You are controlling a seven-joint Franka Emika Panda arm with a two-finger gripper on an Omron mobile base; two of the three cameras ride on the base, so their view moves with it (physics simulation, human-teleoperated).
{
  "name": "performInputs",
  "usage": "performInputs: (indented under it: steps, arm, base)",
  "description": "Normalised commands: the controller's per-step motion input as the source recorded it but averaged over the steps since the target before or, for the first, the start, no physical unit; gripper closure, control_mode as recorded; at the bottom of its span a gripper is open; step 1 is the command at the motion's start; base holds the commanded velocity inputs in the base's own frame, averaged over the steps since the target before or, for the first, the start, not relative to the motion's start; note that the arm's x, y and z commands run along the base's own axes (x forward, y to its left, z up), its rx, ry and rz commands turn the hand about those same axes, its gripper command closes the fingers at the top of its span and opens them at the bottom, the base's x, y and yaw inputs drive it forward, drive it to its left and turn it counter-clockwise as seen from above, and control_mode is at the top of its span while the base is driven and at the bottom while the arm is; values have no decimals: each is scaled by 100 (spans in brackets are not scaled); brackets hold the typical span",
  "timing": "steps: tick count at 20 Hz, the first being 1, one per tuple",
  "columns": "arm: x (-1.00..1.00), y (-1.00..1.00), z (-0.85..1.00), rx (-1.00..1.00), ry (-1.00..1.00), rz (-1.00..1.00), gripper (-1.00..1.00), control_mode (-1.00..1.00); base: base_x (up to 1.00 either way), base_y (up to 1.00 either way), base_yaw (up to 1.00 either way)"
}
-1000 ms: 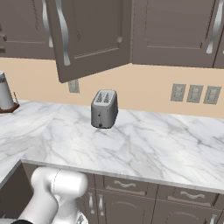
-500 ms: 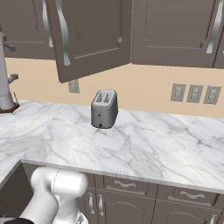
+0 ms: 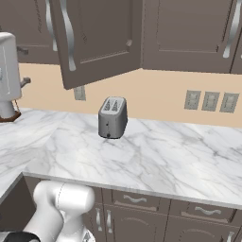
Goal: Open the cabinet directly in front. Then move the liquor and the cup to the dining counter with the candle on it.
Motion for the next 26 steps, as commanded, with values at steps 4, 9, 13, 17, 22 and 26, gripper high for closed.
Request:
performInputs:
  steps: [4, 9, 13, 17, 22, 26]
  arm:
    - [45, -15, -12, 0, 0, -2, -100, -100]
    - [42, -21, -5, -1, 0, -4, -100, -100]
    - [38, -22, -1, -2, 0, -8, -100, -100]
    - [34, -20, -2, -4, 0, -11, -100, -100]
    - [37, -8, 0, -5, 0, -13, -100, -100]
    - [34, -5, 0, -5, 0, -11, -100, -100]
  base:
    - [0, 0, 0]
    - [0, 0, 0]
    - [0, 0, 0]
    - [0, 0, 0]
    - [0, 0, 0]
    - [0, 0, 0]
